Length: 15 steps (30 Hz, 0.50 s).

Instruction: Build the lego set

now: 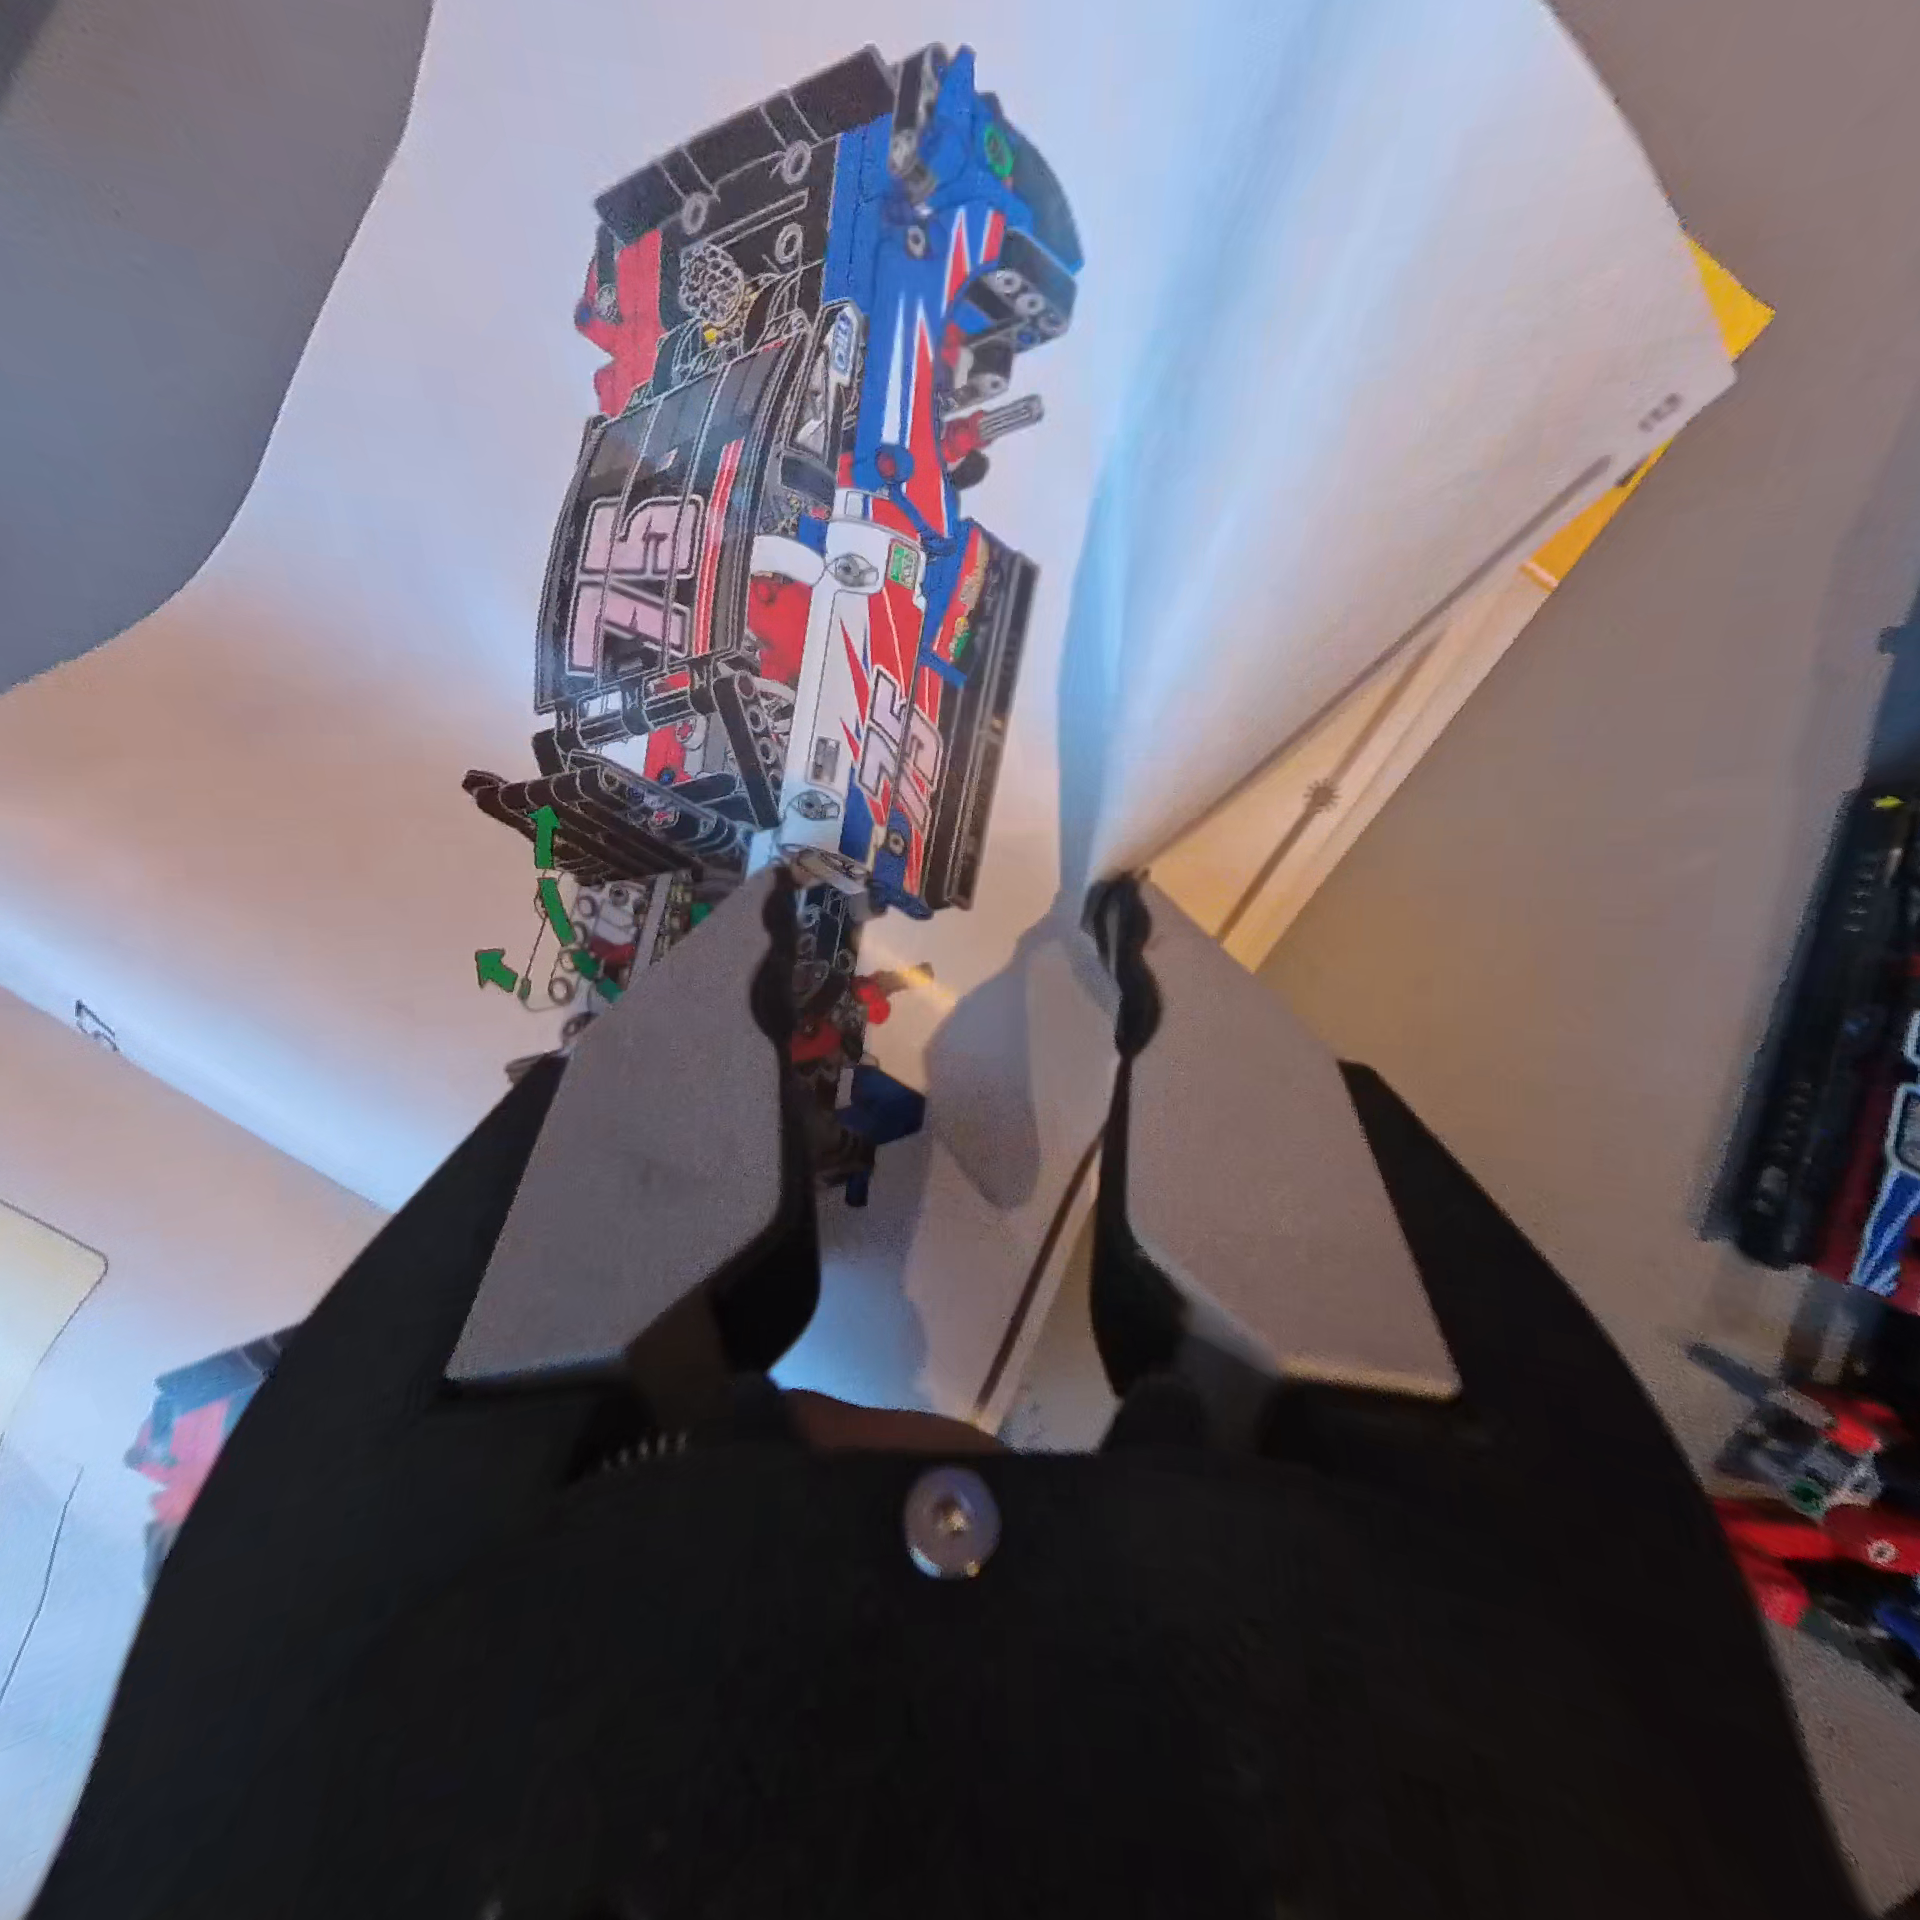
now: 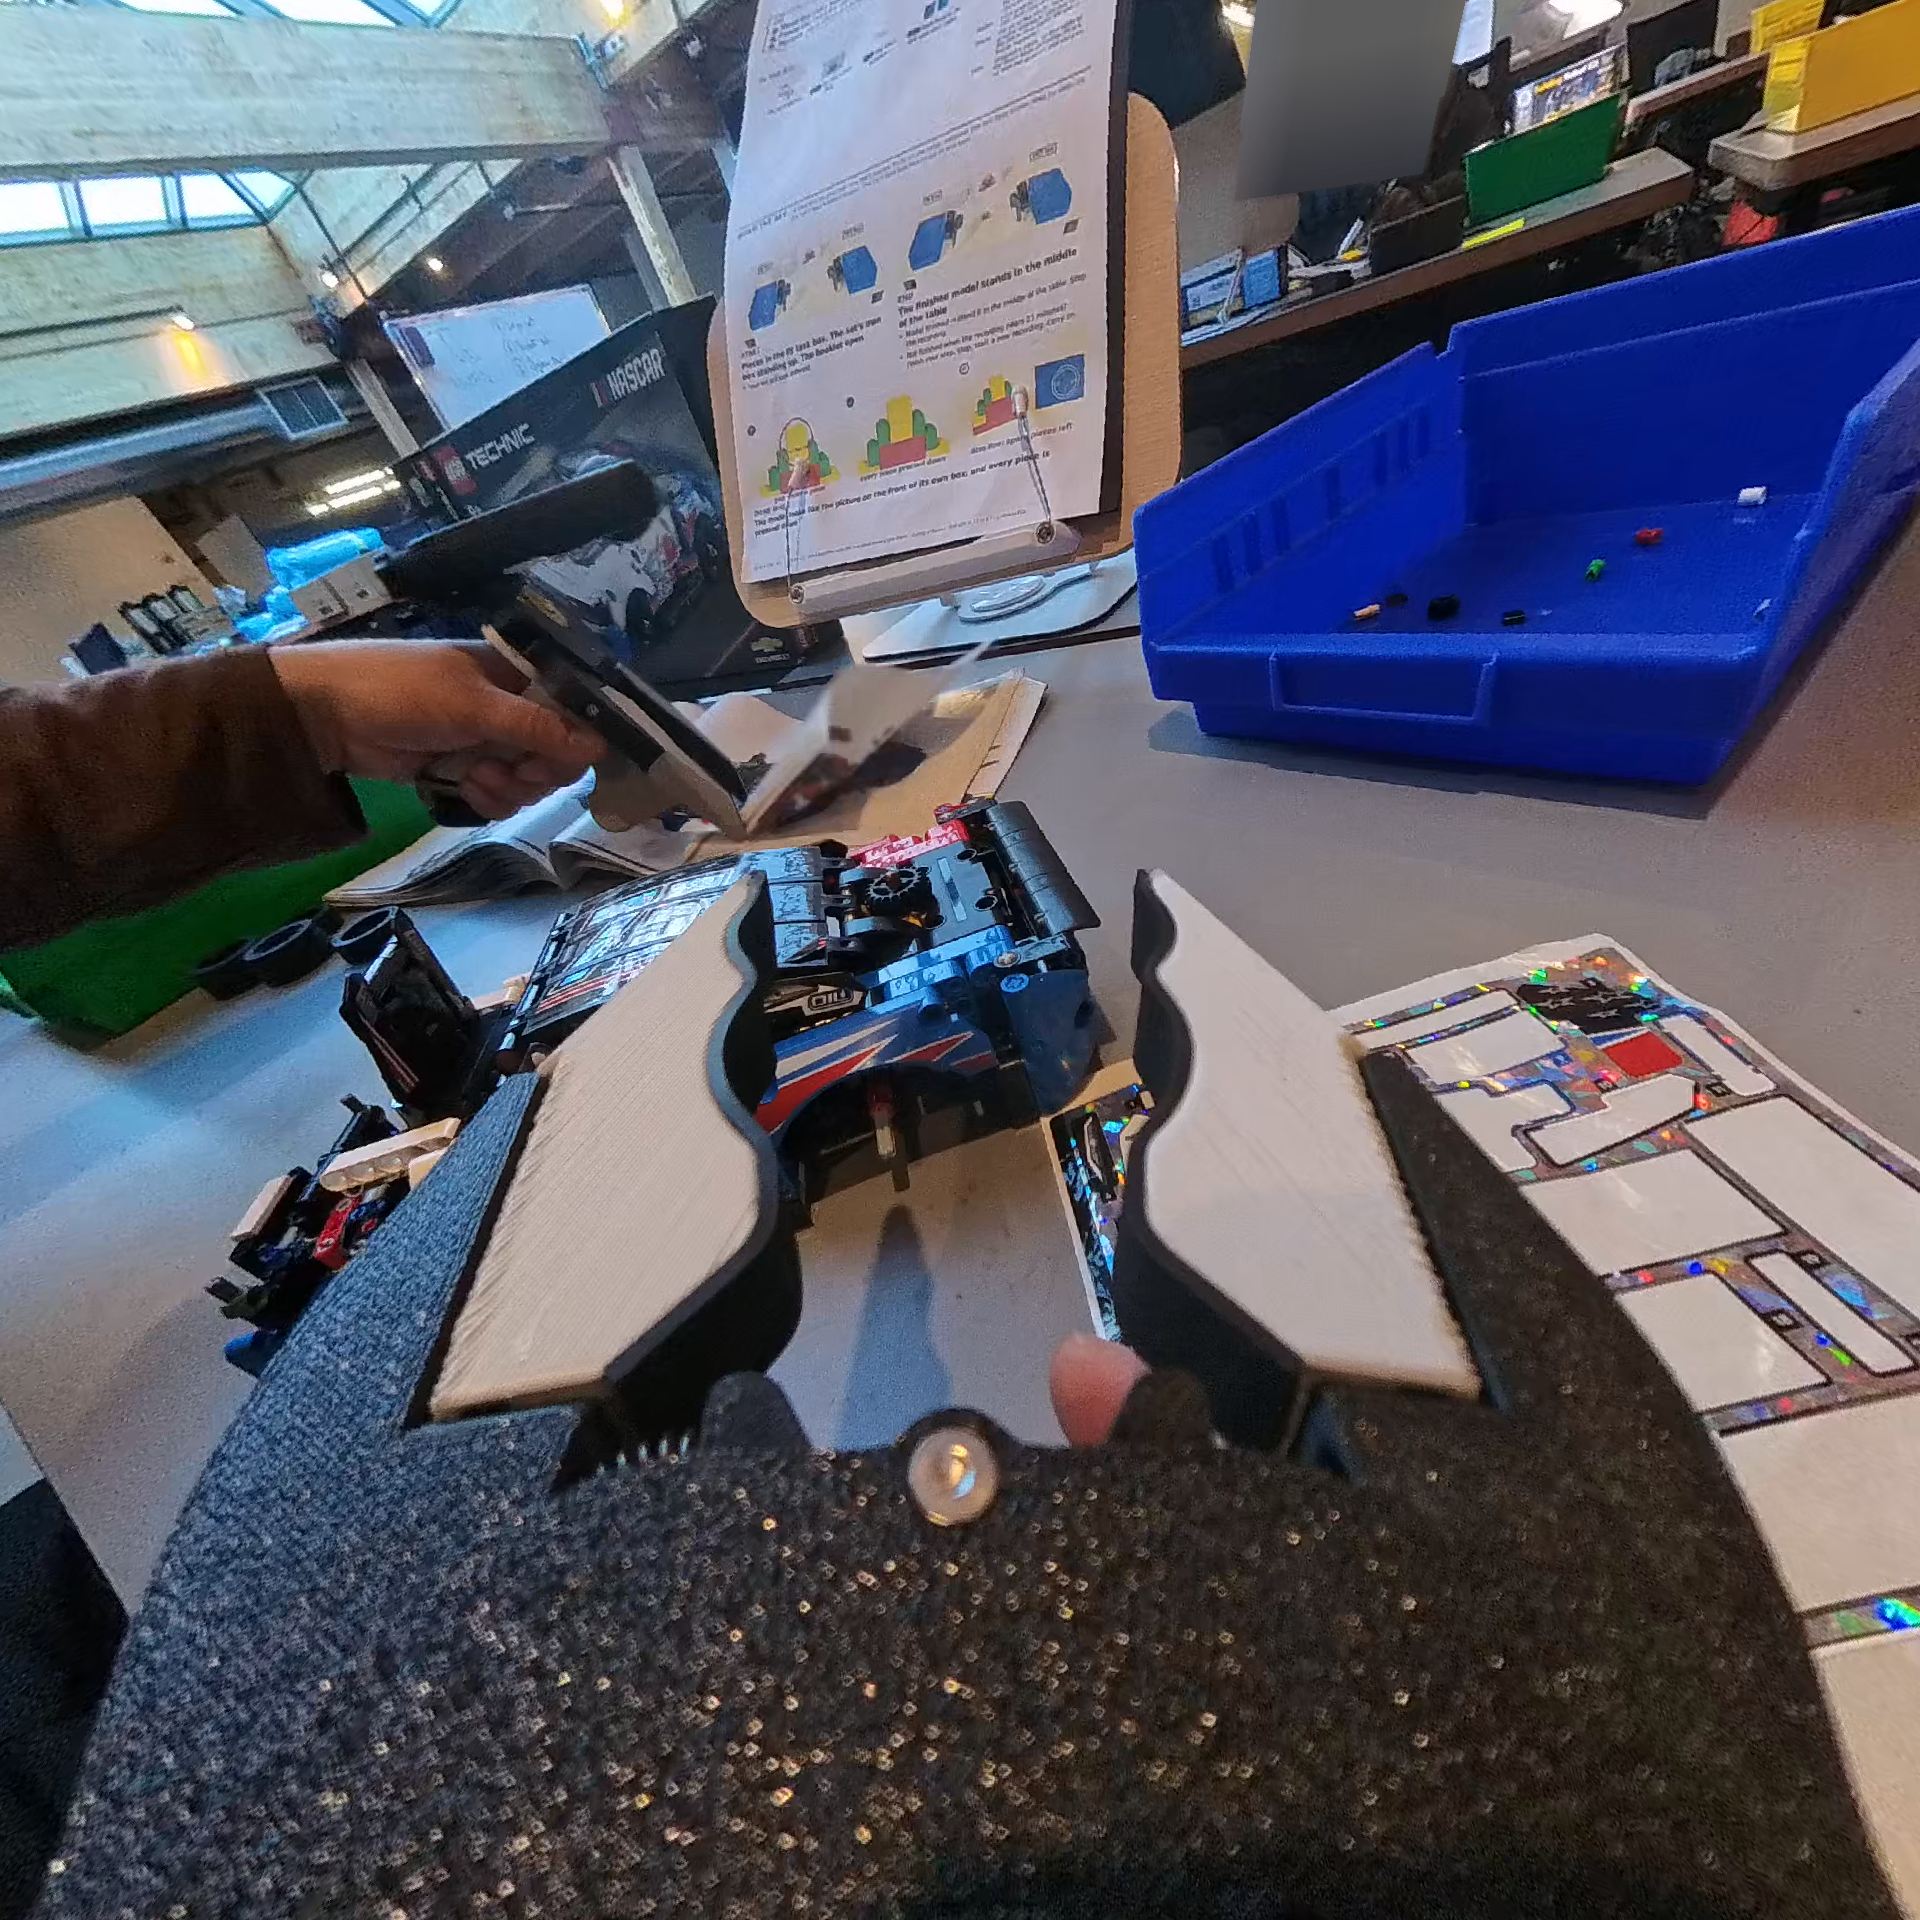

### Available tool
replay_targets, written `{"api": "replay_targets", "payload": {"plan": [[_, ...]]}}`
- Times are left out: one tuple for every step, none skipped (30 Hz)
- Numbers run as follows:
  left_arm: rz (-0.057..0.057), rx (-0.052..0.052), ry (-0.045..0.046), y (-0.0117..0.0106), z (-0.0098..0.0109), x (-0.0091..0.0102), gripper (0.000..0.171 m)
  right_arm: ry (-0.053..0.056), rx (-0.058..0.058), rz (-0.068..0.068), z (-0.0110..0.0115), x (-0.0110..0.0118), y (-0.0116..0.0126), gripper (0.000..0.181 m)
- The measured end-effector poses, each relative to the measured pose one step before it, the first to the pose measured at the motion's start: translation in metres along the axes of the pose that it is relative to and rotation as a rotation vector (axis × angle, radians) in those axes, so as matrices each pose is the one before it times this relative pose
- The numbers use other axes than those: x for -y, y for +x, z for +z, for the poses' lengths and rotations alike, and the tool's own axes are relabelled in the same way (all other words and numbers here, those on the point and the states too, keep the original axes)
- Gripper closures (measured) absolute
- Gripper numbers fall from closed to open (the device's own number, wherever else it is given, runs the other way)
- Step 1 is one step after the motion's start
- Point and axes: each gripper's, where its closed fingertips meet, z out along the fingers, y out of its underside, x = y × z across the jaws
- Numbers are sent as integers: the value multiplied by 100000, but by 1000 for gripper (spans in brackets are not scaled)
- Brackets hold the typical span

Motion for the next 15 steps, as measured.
{"api": "replay_targets", "payload": {"plan": [[-427, -977, 1384, -114, -118, -148, 116, 142, 79, 323, -8, 19, 30, 113], [-399, -155, 969, -226, -127, -168, 123, 171, 55, 262, -17, 26, 16, 113], [-875, -703, 1004, -134, -124, -121, 129, 171, 113, 152, -19, 21, 2, 113], [-1275, -2117, 1184, 106, -138, -83, 133, 93, 137, 81, -5, 18, -9, 113], [-1338, -2622, 1229, 210, -160, -82, 135, -2, 149, 6, 0, 0, -21, 113], [-859, -3234, 1613, 304, -195, -67, 143, -91, 292, -212, 11, -10, -52, 113], [-1008, -4096, 1715, 481, -187, -114, 154, -54, 336, -566, 18, 5, -98, 113], [-1341, -3585, 1344, 438, -181, -189, 158, 16, 299, -1046, 42, 16, -123, 113], [270, -1528, 710, 161, -168, -289, 165, -464, -200, -1737, 110, -18, -89, 114], [2195, 1382, 803, -210, -176, -288, 171, -1564, -1147, -2989, 248, -111, -19, 115], [2938, 2624, 1800, -331, -188, -139, 171, -3146, -2039, -3987, 389, -193, -13, 116], [2236, 2168, 1797, -238, -144, -87, 171, -3441, -1391, -3928, 486, -9, -272, 116], [780, 1708, 627, -169, -32, -182, 171, -2353, -181, -3495, 520, 347, -604, 118], [211, 942, 503, -51, 43, -92, 171, -1783, 259, -3257, 574, 578, -728, 119], [275, 718, 1051, -15, 123, 33, 171, -2061, -101, -2895, 650, 657, -645, 120]]}}
